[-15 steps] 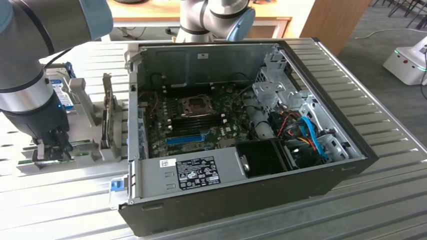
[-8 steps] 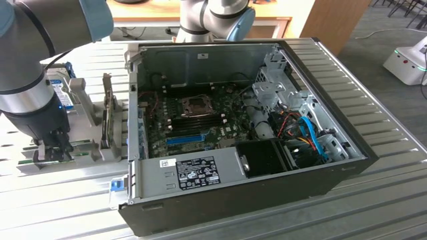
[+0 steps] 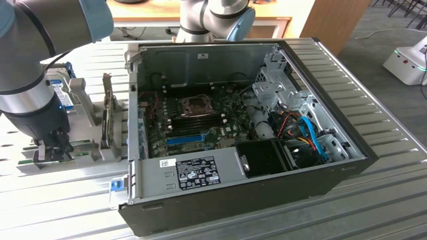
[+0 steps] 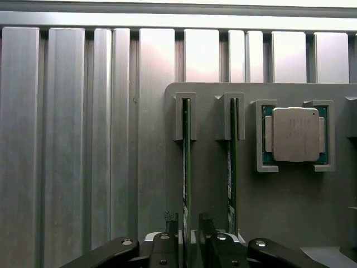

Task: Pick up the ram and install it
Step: 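Pick up the ram and move it above insertion slot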

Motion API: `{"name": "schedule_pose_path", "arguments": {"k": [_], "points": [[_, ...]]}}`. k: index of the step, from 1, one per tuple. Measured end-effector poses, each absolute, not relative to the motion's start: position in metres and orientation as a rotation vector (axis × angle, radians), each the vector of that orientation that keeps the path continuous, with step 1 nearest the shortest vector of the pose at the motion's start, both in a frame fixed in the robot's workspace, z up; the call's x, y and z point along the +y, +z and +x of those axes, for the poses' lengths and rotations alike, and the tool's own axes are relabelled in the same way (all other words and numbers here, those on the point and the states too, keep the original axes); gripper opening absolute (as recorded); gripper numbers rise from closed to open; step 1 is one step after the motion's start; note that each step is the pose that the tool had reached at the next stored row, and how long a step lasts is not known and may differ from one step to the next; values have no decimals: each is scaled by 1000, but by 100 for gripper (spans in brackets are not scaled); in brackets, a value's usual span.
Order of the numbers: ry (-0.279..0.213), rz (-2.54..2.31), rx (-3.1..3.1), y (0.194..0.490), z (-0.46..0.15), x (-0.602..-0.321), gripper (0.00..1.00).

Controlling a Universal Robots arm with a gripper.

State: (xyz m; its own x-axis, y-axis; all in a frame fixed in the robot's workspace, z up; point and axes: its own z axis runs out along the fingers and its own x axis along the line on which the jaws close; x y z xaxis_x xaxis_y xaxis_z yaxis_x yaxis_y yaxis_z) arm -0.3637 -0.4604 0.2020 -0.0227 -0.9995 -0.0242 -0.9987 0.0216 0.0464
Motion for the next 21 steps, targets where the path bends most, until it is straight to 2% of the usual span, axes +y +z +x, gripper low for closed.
{"name": "schedule_pose_path", "arguments": {"k": [6, 7, 21], "points": [[-78, 2185, -2234, 202, -364, -460, 27], [-78, 2185, -2234, 202, -364, -460, 20], [-79, 2186, -2235, 202, -364, -461, 20]]}}
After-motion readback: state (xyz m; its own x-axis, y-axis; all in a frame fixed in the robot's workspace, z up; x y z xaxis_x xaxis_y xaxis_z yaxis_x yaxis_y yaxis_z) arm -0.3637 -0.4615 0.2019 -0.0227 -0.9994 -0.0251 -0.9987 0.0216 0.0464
